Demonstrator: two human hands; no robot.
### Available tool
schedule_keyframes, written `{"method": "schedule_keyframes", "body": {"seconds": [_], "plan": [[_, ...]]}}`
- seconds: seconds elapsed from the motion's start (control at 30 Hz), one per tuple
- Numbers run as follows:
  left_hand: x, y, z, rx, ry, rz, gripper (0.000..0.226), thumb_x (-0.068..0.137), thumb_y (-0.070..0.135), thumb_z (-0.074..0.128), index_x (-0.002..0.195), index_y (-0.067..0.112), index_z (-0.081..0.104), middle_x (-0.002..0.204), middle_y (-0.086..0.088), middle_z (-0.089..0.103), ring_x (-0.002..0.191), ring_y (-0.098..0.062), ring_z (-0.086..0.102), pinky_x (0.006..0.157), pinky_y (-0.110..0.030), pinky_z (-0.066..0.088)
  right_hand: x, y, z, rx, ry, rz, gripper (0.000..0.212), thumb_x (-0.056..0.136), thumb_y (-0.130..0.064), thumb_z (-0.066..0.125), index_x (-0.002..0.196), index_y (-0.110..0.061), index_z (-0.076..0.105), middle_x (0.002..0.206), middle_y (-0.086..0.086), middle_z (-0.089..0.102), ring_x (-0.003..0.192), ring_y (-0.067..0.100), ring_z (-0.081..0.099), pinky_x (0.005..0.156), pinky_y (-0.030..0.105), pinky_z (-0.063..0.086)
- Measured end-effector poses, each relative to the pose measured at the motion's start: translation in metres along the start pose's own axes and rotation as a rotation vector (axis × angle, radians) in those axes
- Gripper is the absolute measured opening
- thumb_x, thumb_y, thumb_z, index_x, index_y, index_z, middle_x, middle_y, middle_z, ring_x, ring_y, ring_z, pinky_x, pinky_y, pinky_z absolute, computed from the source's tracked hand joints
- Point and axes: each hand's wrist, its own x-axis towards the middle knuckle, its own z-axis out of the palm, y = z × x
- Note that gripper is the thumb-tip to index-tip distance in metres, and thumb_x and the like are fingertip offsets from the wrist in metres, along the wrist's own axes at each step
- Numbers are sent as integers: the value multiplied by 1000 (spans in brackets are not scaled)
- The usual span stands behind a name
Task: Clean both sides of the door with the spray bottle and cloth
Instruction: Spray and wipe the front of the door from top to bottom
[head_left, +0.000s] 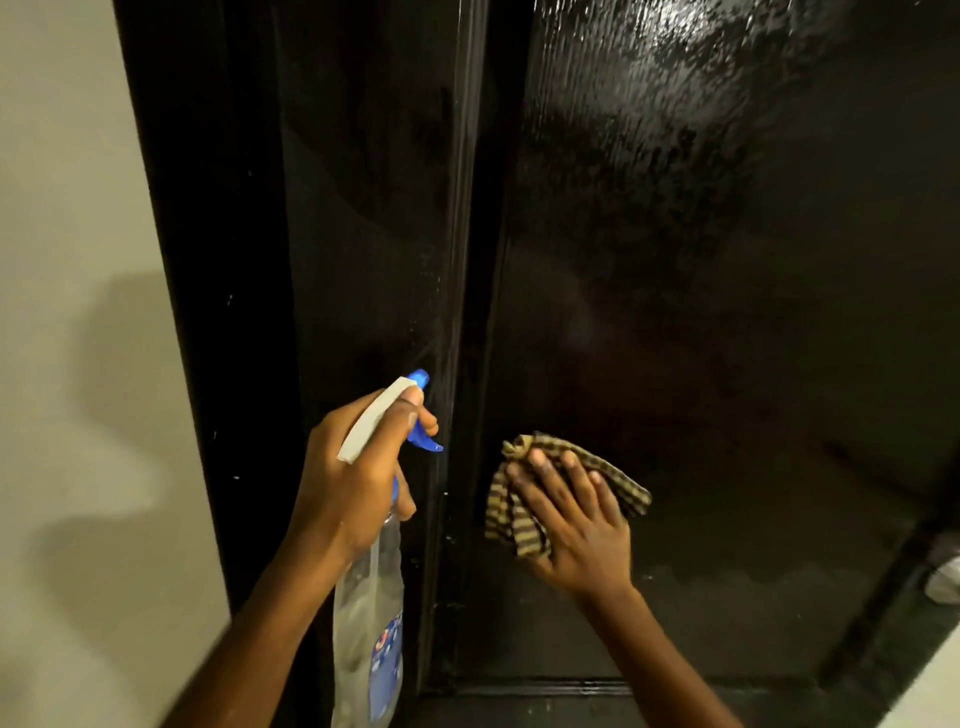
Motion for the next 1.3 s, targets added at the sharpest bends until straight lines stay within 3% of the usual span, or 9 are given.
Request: {"method": "schedule_keyframes", "body": {"seconds": [0.07, 0.23, 0.3, 0.5, 0.57, 0.9, 1.03, 1.17, 1.3], "plan": [[-3, -1, -1, -6, 12, -10, 38, 92, 43, 41, 82, 14, 64, 48, 8, 61, 33, -16, 51, 45, -30, 47, -10, 19, -3, 47, 58, 143, 61, 101, -52, 24, 160, -36, 15, 169, -11, 5, 156, 16, 6, 123, 34, 8], [-4, -1, 0, -5, -14, -1, 39, 91, 43, 42, 84, 12, 65, 45, 4, 59, 33, -15, 51, 45, -28, 47, 68, 15, -30, 248, 297, 745, 79, 89, -29, 44, 161, -31, 13, 169, -5, 1, 156, 21, -2, 125, 39, 3], [-3, -2, 1, -10, -21, -1, 42, 89, 45, 41, 85, 11, 66, 44, 4, 58, 33, -16, 51, 44, -25, 48, 103, 5, -41, 278, 323, 820, 76, 93, -30, 45, 161, -26, 13, 169, 4, 7, 156, 21, -5, 125, 41, 3], [1, -6, 5, -29, -41, -6, 44, 93, 49, 43, 85, 13, 66, 43, 1, 57, 34, -20, 51, 46, -32, 48, 75, -11, -22, 70, 104, 88, 61, 103, -49, 23, 160, -29, 20, 168, -2, 9, 156, 22, 3, 125, 36, 5], [0, -6, 4, -30, -45, 1, 48, 93, 50, 43, 86, 9, 67, 43, 2, 57, 34, -19, 51, 46, -31, 47, 42, -4, -13, 26, 42, -29, 61, 104, -53, 18, 161, -33, 16, 169, -8, 5, 156, 19, 5, 125, 33, 5], [-2, -8, -36, -11, 97, -24, 49, 88, 47, 41, 82, 5, 66, 49, 3, 60, 31, -17, 50, 40, -23, 45, 130, -7, -48, 230, 231, 497, 73, 91, -38, 38, 160, -29, 17, 168, -6, 4, 155, 16, -5, 124, 37, 1], [-4, -8, -55, 1, 128, -5, 47, 89, 48, 43, 80, 7, 66, 67, -2, 68, 32, -22, 52, 40, -25, 45, 199, -26, -71, 184, 240, 404, 64, 100, -45, 32, 160, -30, 21, 169, 2, 14, 156, 21, 2, 125, 38, 3], [-6, -7, -75, 34, 174, 34, 47, 96, 49, 47, 80, 11, 67, 55, -9, 62, 34, -27, 53, 42, -25, 46, 248, -55, -81, 136, 195, 223, 65, 100, -47, 34, 161, -32, 19, 169, 0, 13, 156, 24, 6, 125, 38, 2], [-6, -7, -95, 47, 223, 57, 43, 93, 45, 43, 81, 12, 68, 54, -11, 62, 35, -35, 52, 42, -41, 46, 235, -87, -63, 122, 133, -3, 65, 100, -49, 36, 161, -30, 22, 169, -2, 12, 157, 23, 4, 126, 40, 5]]}}
